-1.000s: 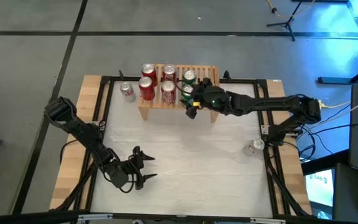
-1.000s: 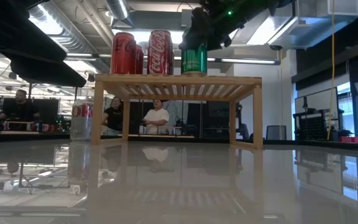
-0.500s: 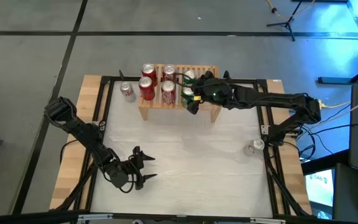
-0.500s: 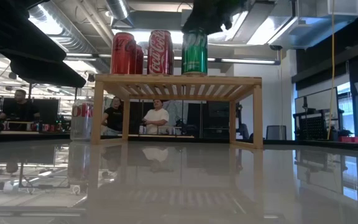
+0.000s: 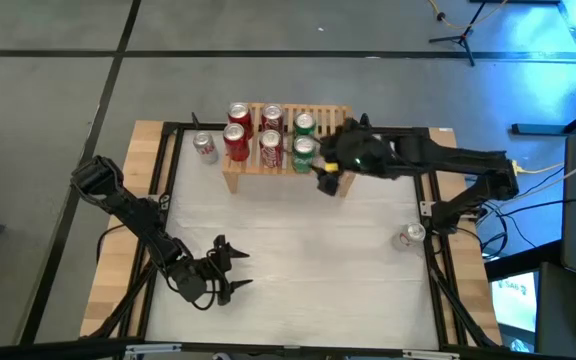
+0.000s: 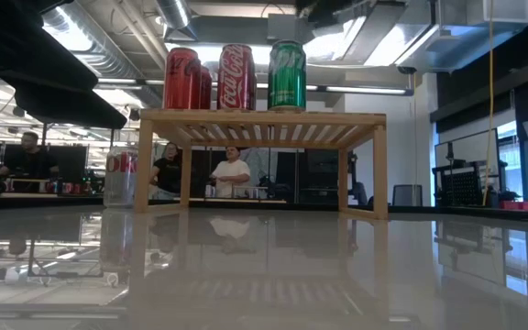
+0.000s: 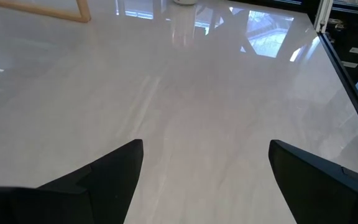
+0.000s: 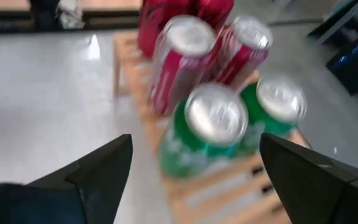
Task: Place canned beverage on shelf
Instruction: Put the silver soda can on the shelf
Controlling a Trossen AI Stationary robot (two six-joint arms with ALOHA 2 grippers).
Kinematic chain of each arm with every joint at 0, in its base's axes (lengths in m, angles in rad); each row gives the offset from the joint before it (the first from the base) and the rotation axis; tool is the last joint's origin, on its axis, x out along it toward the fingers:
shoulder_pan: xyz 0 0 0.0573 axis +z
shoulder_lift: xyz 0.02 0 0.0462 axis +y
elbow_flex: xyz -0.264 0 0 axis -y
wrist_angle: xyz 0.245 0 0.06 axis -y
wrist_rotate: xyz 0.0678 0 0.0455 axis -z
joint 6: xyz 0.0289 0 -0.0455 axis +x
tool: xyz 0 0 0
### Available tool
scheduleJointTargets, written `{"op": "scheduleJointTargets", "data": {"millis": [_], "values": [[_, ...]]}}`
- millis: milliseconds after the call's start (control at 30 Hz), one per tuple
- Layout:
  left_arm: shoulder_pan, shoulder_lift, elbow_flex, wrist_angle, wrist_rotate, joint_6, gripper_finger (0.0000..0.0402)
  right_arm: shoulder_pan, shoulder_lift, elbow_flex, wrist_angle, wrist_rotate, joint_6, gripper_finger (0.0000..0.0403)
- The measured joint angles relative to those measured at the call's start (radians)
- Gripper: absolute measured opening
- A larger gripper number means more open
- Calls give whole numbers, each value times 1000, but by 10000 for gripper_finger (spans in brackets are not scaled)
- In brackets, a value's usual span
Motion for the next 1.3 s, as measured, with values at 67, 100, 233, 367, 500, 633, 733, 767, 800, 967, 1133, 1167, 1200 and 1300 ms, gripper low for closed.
{"op": "scheduleJointTargets", "data": {"millis": [67, 100, 233, 367, 500, 633, 733, 767, 800, 967, 1133, 1167, 1200, 1300], "values": [[0, 0, 0, 4, 0, 0, 337, 45, -11, 23, -90, 25, 45, 348], [0, 0, 0, 10, 0, 0, 337, 70, -21, 28, -124, 36, 66, 348], [0, 0, 0, 25, 9, 1, 337, 171, -63, 25, -279, 97, 187, 348], [0, 0, 0, 28, 15, 0, 337, 275, -93, 25, -447, 184, 346, 348], [0, 0, 0, 28, 15, 0, 337, 371, -110, 24, -610, 234, 523, 348], [0, 0, 0, 29, 15, -2, 337, 458, -117, 22, -737, 278, 699, 348], [0, 0, 0, 33, 15, -2, 337, 508, -146, -16, -722, 273, 743, 348], [0, 0, 0, 35, 15, -2, 337, 525, -154, -30, -728, 270, 777, 348], [0, 0, 0, 35, 16, -2, 337, 532, -166, -50, -729, 264, 808, 348], [0, 0, 0, 36, 19, -2, 337, 551, -264, -210, -730, 186, 934, 348], [0, 0, 0, 37, 19, -2, 337, 551, -387, -383, -733, 48, 1075, 348], [0, 0, 0, 36, 19, -2, 337, 551, -404, -413, -733, 11, 1102, 348], [0, 0, 0, 37, 19, -2, 337, 551, -421, -441, -732, -21, 1126, 348], [0, 0, 0, 36, 19, -2, 337, 551, -452, -512, -733, -98, 1177, 348]]}}
